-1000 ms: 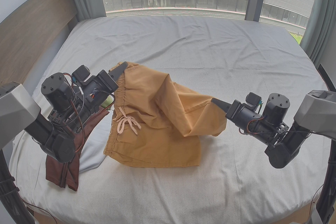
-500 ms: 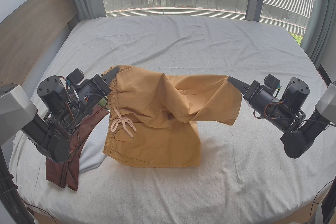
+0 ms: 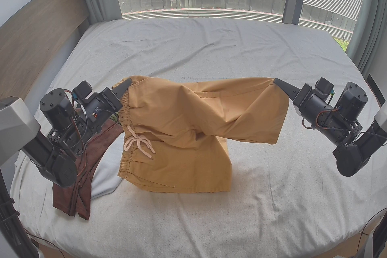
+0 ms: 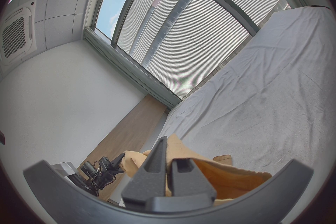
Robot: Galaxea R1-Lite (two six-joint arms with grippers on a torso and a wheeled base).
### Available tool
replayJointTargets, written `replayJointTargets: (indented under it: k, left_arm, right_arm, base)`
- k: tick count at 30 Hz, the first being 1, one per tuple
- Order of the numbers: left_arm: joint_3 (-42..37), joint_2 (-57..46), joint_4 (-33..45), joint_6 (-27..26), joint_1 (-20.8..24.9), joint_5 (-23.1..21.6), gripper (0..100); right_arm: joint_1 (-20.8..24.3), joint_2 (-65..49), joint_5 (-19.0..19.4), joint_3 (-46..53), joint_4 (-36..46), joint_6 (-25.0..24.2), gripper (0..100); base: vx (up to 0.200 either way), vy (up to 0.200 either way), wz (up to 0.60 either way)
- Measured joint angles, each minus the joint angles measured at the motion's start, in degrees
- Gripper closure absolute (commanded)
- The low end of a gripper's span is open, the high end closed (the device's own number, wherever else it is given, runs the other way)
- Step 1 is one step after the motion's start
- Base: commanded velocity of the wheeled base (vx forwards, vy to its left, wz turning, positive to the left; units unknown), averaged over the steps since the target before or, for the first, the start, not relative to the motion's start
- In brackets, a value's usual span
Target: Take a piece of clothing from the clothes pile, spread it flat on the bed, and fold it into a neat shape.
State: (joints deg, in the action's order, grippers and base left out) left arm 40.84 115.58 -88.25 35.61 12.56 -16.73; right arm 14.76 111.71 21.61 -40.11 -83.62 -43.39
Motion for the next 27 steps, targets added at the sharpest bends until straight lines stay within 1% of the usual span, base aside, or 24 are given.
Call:
replayJointTargets:
  k: [7,16,24,27]
  left_arm:
    - [-1.16,-0.54,-0.07,-1.84,-1.27,-2.45,100]
    - [-3.13,-1.11,-0.07,-2.33,-2.3,-5.47,100]
    - [-5.34,-1.39,-0.13,-8.08,-3.74,-11.19,100]
    - [-5.71,-1.39,-0.13,-8.41,-4.22,-11.57,100]
  right_arm:
    - [-1.07,-0.55,0.37,0.04,-0.05,-0.02,100]
    - [-3.11,-0.88,1.37,-0.24,-0.11,-0.1,100]
    - [-5.06,-1.33,3.07,-0.27,-0.09,-0.21,100]
    - [-5.49,-1.44,3.12,-0.22,-0.06,-0.21,100]
  base:
    - [0.0,0.0,0.0]
    - [0.0,0.0,0.0]
    - [0.0,0.0,0.0]
    - [0.0,0.0,0.0]
